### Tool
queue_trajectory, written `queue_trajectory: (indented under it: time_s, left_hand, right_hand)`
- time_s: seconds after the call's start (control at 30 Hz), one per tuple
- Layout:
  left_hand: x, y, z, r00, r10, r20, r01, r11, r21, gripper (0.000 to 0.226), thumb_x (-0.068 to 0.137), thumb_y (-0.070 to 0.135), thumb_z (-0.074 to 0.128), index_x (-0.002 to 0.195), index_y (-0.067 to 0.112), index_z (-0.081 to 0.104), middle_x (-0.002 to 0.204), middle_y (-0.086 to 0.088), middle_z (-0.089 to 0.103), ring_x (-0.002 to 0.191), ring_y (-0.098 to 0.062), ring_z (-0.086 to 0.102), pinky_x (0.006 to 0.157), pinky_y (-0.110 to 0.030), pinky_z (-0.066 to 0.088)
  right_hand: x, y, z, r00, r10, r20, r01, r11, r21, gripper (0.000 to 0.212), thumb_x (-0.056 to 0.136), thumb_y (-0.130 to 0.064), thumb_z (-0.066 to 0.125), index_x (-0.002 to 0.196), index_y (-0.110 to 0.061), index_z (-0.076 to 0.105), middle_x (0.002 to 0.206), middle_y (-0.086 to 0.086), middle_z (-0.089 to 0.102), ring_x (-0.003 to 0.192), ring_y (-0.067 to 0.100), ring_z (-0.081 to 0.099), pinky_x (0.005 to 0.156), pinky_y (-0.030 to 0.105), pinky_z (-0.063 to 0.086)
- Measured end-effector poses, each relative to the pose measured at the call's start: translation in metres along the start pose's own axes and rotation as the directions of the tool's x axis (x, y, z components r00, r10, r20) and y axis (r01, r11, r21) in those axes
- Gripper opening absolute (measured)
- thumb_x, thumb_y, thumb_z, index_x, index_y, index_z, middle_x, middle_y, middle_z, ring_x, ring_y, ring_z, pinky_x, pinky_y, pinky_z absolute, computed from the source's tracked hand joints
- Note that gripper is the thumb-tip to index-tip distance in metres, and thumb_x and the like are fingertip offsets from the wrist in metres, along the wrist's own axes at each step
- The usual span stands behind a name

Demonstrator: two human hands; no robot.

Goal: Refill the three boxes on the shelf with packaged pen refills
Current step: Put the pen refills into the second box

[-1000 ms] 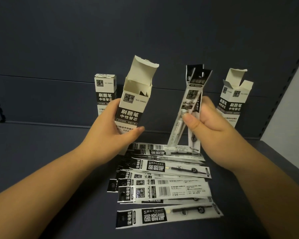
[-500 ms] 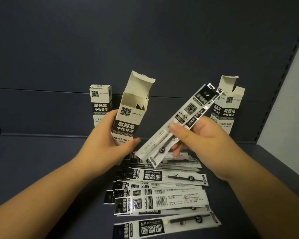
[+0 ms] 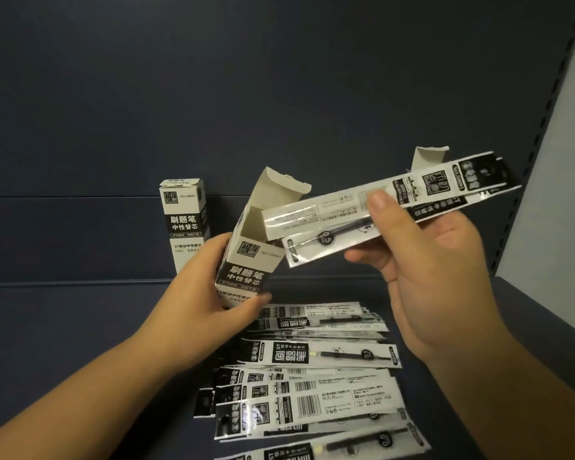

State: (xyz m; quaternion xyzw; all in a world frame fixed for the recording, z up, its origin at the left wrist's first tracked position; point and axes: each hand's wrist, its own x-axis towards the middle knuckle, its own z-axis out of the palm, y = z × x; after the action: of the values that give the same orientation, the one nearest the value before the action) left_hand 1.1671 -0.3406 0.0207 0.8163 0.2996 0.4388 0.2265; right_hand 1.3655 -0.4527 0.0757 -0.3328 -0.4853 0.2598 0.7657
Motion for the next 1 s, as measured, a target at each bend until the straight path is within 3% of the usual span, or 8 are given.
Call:
queue_trajectory:
  time_s: [0.17, 0.37, 0.47, 0.57, 0.67, 0.8, 1.0]
  left_hand:
    - [-0.001, 0.002, 0.001, 0.999, 0.042, 0.015, -0.043, 0.998, 0.053, 0.065, 0.076, 0.029, 0.082, 0.122, 0.055, 0.044, 0.115, 0.033, 0.058, 0.106, 0.009, 0.060, 0.079, -0.010, 0.052]
    - [-0.002, 0.004, -0.001, 0.996, 0.081, 0.036, -0.085, 0.989, 0.124, 0.069, 0.074, 0.039, 0.079, 0.127, 0.060, 0.041, 0.121, 0.031, 0.057, 0.113, 0.005, 0.059, 0.089, -0.031, 0.056]
    - [-0.002, 0.003, -0.001, 0.996, 0.080, 0.036, -0.085, 0.987, 0.136, 0.067, 0.074, 0.040, 0.079, 0.126, 0.060, 0.042, 0.119, 0.031, 0.058, 0.111, 0.006, 0.060, 0.089, -0.033, 0.057]
    - [-0.001, 0.003, 0.000, 0.997, 0.079, 0.023, -0.082, 0.986, 0.147, 0.067, 0.074, 0.040, 0.079, 0.121, 0.066, 0.039, 0.119, 0.033, 0.056, 0.111, 0.006, 0.059, 0.090, -0.033, 0.057]
    - [-0.001, 0.001, 0.000, 0.997, 0.069, 0.018, -0.071, 0.984, 0.164, 0.065, 0.074, 0.043, 0.078, 0.121, 0.066, 0.038, 0.119, 0.033, 0.055, 0.111, 0.005, 0.058, 0.090, -0.034, 0.057]
    - [-0.001, 0.000, 0.000, 0.997, 0.078, 0.019, -0.080, 0.976, 0.201, 0.066, 0.076, 0.041, 0.079, 0.123, 0.064, 0.039, 0.119, 0.033, 0.055, 0.112, 0.006, 0.057, 0.090, -0.034, 0.056]
    - [-0.002, 0.001, 0.000, 0.998, 0.065, 0.023, -0.069, 0.969, 0.236, 0.065, 0.075, 0.044, 0.077, 0.126, 0.060, 0.040, 0.120, 0.032, 0.055, 0.113, 0.006, 0.056, 0.091, -0.035, 0.055]
  right_hand:
    - [-0.001, -0.001, 0.002, 1.000, -0.005, -0.024, 0.005, 0.999, -0.035, 0.016, 0.085, -0.025, 0.069, 0.075, -0.034, 0.077, 0.090, 0.002, 0.080, 0.078, 0.021, 0.078, 0.058, 0.023, 0.059]
    - [-0.004, -0.002, 0.005, 0.998, -0.045, -0.032, 0.042, 0.995, -0.091, 0.025, 0.089, -0.021, 0.068, 0.073, -0.038, 0.077, 0.082, -0.001, 0.079, 0.060, 0.014, 0.072, 0.055, 0.024, 0.058]
    - [-0.006, -0.001, 0.004, 0.998, -0.056, -0.032, 0.051, 0.988, -0.146, 0.008, 0.085, -0.024, 0.070, 0.078, -0.024, 0.074, 0.082, -0.003, 0.079, 0.061, 0.016, 0.074, 0.056, 0.025, 0.059]
    - [-0.007, 0.001, 0.003, 0.996, -0.090, -0.013, 0.085, 0.971, -0.223, 0.003, 0.090, -0.019, 0.069, 0.088, -0.020, 0.071, 0.086, -0.006, 0.079, 0.066, 0.016, 0.076, 0.060, 0.027, 0.061]
    - [-0.008, 0.004, 0.003, 0.994, -0.106, 0.029, 0.110, 0.956, -0.271, 0.003, 0.092, -0.018, 0.068, 0.091, -0.021, 0.071, 0.088, -0.006, 0.079, 0.072, 0.015, 0.077, 0.067, 0.030, 0.063]
    - [-0.006, 0.009, 0.001, 0.994, -0.021, 0.110, 0.058, 0.936, -0.346, 0.007, 0.095, -0.023, 0.065, 0.092, -0.022, 0.071, 0.089, -0.003, 0.079, 0.080, 0.016, 0.077, 0.078, 0.042, 0.064]
    - [-0.006, 0.009, 0.001, 0.993, 0.039, 0.111, 0.003, 0.935, -0.354, 0.016, 0.096, -0.027, 0.062, 0.092, -0.016, 0.073, 0.089, -0.001, 0.079, 0.078, 0.018, 0.077, 0.077, 0.043, 0.063]
